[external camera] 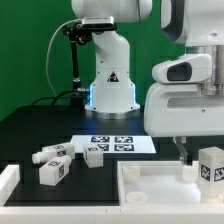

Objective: Assemble one leg

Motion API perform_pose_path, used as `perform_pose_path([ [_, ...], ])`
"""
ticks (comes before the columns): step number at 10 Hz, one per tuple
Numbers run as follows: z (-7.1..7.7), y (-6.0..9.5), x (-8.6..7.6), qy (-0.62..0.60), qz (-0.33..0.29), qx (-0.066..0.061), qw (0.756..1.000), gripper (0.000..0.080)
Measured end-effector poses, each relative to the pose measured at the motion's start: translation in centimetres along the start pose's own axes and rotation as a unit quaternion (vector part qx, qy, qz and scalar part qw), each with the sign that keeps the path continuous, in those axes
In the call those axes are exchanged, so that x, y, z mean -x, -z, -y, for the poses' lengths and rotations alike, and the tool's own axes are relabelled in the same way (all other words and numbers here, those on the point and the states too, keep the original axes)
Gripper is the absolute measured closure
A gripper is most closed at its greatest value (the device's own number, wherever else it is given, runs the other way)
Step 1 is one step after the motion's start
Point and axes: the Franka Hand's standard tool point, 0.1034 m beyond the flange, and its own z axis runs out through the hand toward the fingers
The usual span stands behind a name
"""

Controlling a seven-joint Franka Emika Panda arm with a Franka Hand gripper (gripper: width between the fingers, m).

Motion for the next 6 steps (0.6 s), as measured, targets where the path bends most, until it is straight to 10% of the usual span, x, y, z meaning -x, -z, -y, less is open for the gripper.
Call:
perform_pose_path([
  [6, 0.08, -0.12, 0.12, -0.104, 0.002, -0.002, 0.995, 0.0512],
])
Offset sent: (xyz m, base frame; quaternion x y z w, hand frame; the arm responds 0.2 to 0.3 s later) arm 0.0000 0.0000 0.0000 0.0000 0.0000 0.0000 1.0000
